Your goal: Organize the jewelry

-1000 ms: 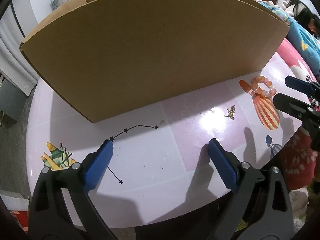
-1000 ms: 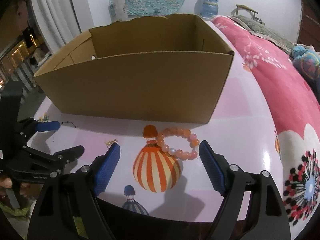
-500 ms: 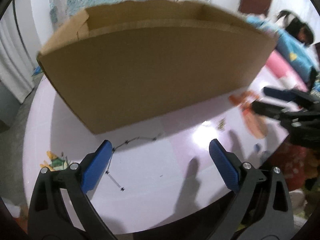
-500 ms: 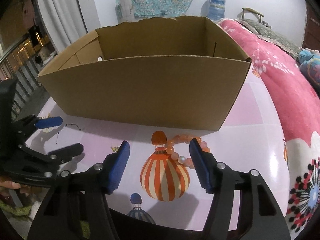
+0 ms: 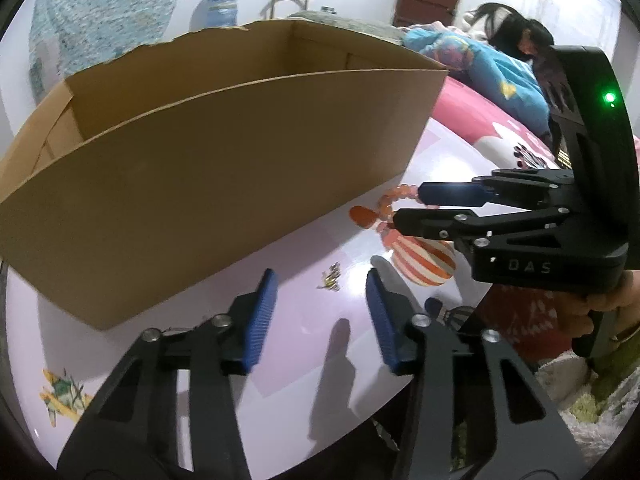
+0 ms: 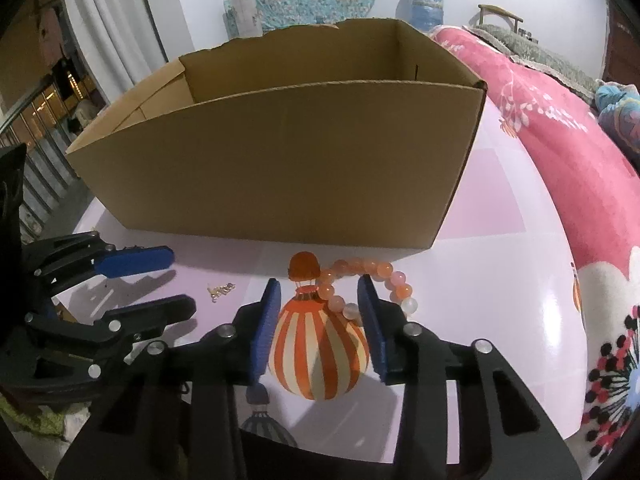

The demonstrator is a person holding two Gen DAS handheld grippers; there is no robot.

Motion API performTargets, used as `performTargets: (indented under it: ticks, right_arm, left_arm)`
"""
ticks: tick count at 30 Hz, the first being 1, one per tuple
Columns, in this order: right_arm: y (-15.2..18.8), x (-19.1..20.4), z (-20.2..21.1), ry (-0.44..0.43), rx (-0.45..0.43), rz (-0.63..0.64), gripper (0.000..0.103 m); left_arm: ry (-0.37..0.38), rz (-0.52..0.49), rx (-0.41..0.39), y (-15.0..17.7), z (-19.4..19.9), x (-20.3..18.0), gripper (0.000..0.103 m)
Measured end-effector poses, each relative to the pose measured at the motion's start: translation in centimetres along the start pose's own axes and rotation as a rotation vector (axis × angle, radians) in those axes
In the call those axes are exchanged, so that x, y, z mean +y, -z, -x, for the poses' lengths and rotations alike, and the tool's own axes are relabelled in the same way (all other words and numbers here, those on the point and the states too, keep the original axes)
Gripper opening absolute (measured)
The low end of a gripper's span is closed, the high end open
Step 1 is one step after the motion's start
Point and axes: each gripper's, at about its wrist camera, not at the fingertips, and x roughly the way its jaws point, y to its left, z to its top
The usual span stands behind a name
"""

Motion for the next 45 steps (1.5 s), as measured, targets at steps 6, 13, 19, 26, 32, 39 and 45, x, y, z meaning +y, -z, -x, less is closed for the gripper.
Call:
performTargets:
  ticks: [6,13,19,26,32,39,45]
  right_arm:
    - [0.1,-0.5,-0.3,-0.017,0.002,-0.012,0.035]
    - [0.2,-1.0,-0.7,-0.032,0.005,-0.022,0.035]
    - [0.1,-1.4,-1.1,-0.036,0.01,-0.03,0.034]
    - [0.2,-1.4,-1.1,-0.042,0.011,-0.027,0.034]
    - [0.2,-0.6,-1.1,-0.051,0.013,0.016,0.034]
    - [-0.1,-0.1,-1.7,-0.013,0.034,0.048,0.03]
    - [-0.1,0.3,-2.0,0.015,0.042,0.072,0.01]
  left_arm:
    - [0.0,-0.044,0.023,-0.1,-1.2,-1.0,0.035]
    - [-0.025,-0.051,0.071,-0.4,-2.7,-1.2,0.018]
    - [-0.046,-0.078,0.074,-0.2,-2.8,-1.2,0.007]
    - [-0.054,-0.103,0.065,0.0,-2.6,-1.2,0.001]
    - [-0.054,-0.096,0.03,-0.2,-1.8,-1.2,0.001]
    - [-0.052,-0.074,-0.02,-0.7,0.3,-0.8,0.0]
    - [-0.052,-0.048,-0.063,-1.0,2.3,-0.4,0.0]
